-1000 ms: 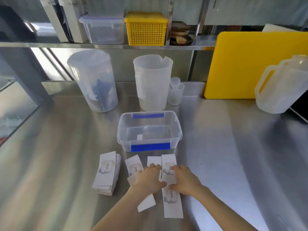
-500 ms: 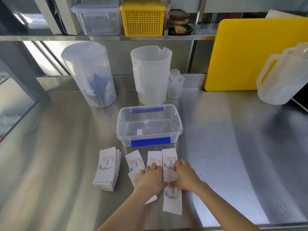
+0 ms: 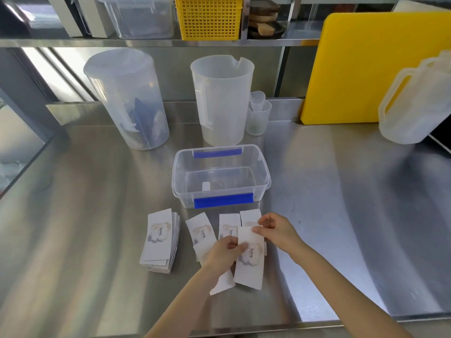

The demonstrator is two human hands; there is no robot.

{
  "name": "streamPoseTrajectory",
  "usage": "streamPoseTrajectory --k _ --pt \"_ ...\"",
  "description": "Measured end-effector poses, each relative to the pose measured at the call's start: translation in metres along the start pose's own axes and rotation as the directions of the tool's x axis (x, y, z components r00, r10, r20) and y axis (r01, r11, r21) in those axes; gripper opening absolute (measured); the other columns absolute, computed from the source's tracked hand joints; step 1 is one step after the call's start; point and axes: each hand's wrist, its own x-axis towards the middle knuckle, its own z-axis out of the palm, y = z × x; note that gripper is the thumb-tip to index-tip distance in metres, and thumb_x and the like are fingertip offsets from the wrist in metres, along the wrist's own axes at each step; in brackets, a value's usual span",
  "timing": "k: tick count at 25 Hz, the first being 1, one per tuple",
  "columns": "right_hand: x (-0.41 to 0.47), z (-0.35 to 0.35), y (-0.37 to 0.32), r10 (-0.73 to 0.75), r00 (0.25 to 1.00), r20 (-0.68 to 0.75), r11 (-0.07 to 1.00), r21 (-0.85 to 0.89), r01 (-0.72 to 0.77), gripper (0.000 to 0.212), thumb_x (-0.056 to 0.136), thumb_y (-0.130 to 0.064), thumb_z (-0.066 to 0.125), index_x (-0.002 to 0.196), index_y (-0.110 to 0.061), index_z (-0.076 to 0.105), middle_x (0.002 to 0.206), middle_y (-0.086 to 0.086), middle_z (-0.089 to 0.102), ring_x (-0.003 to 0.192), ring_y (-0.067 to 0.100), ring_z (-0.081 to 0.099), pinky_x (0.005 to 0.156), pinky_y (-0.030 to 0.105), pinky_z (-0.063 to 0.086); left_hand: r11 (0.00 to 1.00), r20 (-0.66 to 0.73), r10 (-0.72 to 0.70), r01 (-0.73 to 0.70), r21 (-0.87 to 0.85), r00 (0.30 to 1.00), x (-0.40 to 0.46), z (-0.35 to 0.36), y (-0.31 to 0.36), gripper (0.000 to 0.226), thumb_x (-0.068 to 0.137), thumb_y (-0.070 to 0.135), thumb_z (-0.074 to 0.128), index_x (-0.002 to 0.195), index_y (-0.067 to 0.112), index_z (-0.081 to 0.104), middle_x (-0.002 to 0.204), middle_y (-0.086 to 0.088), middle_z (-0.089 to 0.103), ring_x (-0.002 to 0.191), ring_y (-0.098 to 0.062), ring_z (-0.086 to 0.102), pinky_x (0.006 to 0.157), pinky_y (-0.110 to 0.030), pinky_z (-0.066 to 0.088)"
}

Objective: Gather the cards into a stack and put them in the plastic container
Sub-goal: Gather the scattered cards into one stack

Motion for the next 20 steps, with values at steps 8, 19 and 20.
streamPoseTrajectory --k 8,19,20 --pt "0.014 0.016 0.017 0.036 0.979 -0.200 0.935 -0.338 -0.104 0.040 0.084 -0.028 0.060 0.112 -0.003 0.046 0.119 0.016 0.054 0.097 0.027 0.056 0.078 0.034 0.044 0.936 -0.194 -0.062 -0.011 -0.352 0.979 -0.007 -0.025 -0.013 0.013 0.092 0.023 0.046 0.083 0.015 0.051 0.082 -0.001 0.061 0.076 -0.018 0.059 0.062 -0.028 0.048" --pt "0.016 0.032 0.019 0.082 0.974 -0.212 0.911 -0.381 -0.160 0.048 0.085 -0.024 0.060 0.117 0.001 0.036 0.129 0.021 0.050 0.114 0.037 0.051 0.087 0.044 0.047 0.936 -0.257 -0.091 -0.006 -0.351 0.962 -0.015 -0.033 -0.026 0.010 0.094 0.020 0.038 0.092 0.011 0.044 0.079 -0.003 0.052 0.074 -0.022 0.053 0.064 -0.030 0.043" --pt "0.011 0.030 0.020 0.083 0.981 -0.173 0.935 -0.328 -0.137 0.043 0.088 -0.022 0.056 0.118 0.001 0.037 0.128 0.020 0.052 0.113 0.036 0.053 0.084 0.043 0.047 0.932 -0.261 -0.093 -0.008 -0.361 0.961 -0.016 -0.033 -0.027 0.011 0.094 0.020 0.037 0.094 0.012 0.044 0.081 -0.004 0.053 0.077 -0.024 0.054 0.068 -0.032 0.045"
